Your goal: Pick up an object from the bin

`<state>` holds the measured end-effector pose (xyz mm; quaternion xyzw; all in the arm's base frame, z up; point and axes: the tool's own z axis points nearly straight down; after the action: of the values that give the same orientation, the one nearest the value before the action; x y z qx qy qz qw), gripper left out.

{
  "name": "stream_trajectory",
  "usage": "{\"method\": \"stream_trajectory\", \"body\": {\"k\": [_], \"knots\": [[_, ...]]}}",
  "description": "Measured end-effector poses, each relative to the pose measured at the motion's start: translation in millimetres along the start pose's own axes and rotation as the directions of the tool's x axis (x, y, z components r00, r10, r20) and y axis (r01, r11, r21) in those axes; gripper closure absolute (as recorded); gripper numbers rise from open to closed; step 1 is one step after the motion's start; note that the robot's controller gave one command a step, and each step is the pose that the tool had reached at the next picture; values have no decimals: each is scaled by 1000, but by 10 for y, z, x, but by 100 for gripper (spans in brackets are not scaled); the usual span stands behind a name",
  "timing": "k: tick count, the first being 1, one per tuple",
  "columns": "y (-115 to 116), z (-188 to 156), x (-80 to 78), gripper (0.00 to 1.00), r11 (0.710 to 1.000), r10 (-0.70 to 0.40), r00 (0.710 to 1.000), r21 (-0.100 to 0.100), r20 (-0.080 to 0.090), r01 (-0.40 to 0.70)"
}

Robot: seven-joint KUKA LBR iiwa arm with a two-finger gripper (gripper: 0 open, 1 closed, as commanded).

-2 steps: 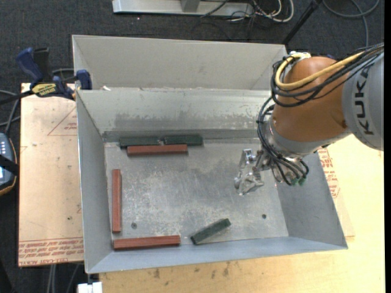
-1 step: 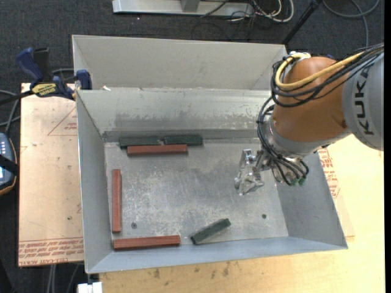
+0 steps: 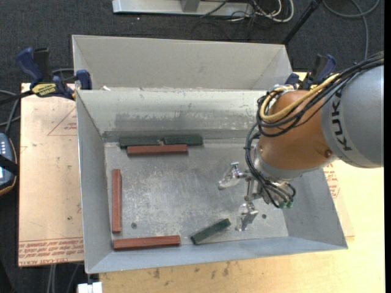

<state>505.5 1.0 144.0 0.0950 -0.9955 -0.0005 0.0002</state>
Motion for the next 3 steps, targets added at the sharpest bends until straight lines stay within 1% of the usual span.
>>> {"method": "stream_trajectory", "body": {"k": [1,2,3], "knots": [[0,-3,-3,0,1000,-1,1000,0,1,1],[355,679,-68,100,933,-360,933,4,4,360],[355,679,-68,100,933,-361,933,4,5,361]]}}
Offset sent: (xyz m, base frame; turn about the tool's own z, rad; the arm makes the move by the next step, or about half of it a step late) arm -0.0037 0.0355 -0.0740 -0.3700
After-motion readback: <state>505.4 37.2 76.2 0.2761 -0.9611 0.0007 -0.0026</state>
